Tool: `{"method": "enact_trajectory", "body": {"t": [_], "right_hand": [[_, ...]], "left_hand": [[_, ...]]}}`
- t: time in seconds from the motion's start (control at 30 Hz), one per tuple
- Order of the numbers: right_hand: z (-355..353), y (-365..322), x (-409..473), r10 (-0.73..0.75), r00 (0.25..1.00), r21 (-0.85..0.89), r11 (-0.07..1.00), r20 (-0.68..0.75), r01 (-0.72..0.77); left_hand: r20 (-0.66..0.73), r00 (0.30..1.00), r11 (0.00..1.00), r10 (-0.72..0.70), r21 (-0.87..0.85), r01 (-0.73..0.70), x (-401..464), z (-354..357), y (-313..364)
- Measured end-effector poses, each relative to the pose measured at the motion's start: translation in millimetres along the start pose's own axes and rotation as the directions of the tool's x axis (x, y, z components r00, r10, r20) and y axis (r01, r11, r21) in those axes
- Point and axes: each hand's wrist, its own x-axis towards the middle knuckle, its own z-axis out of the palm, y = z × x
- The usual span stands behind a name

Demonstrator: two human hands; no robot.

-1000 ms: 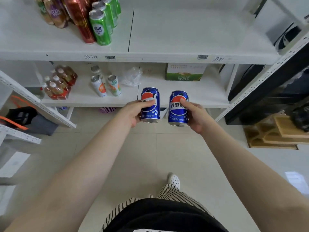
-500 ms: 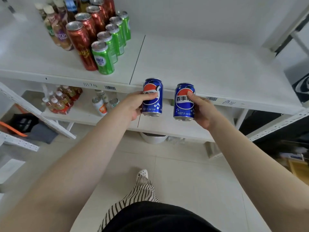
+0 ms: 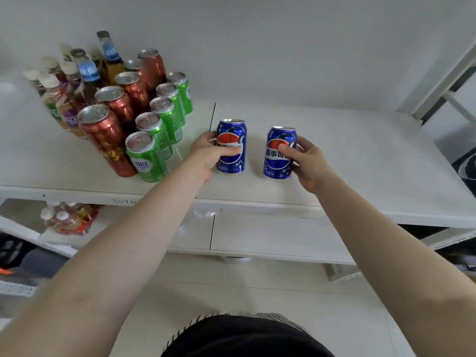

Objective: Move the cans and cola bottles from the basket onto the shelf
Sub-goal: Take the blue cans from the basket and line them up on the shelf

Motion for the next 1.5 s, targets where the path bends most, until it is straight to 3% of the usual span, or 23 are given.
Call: {"method": "enact_trajectory", "body": {"t": [0.17,0.37,0.5,0.63,0.73,0.93,1.17,1.5], "right_hand": [[-7.5,3.1,40.1,-0.111,0.993,-0.002,0.994,0.03,0.111],[-14.4,6.6,52.3,-0.101,0.991,-0.021,0.994,0.088,0.103],[-25.4,13.3,54.6,-0.139,0.983,-0.22,0.962,0.123,0.164],[-15.8,22.1,51.2,-0.243,0.969,-0.433,0.869,0.049,0.24],[-6.2,22.0,60.0,-0.268,0.963,-0.503,0.836,-0.025,0.219],[1.7,11.7,110.2,-0.258,0.965,-0.545,0.815,-0.039,0.195],[10.7,-6.1,178.3,-0.24,0.97,-0.56,0.809,-0.038,0.178],[17.7,-11.4,199.8,-0.215,0.975,-0.547,0.823,-0.054,0.151]], "left_hand": [[-0.078,0.993,0.996,0.093,-0.001,-0.094,22.4,8.3,-3.1],[-0.081,0.982,0.985,0.168,-0.037,-0.171,41.3,23.9,-26.0],[-0.016,0.967,0.966,0.256,0.03,-0.255,47.5,29.1,-35.8],[-0.023,0.942,0.936,0.334,0.129,-0.328,45.8,29.4,-48.0],[-0.108,0.923,0.908,0.371,0.251,-0.335,51.0,31.4,-53.4],[-0.188,0.908,0.876,0.374,0.394,-0.279,95.0,29.6,-37.6],[-0.189,0.898,0.82,0.397,0.512,-0.255,159.6,25.4,-5.7],[-0.154,0.901,0.795,0.405,0.547,-0.263,188.8,25.1,6.3]]}}
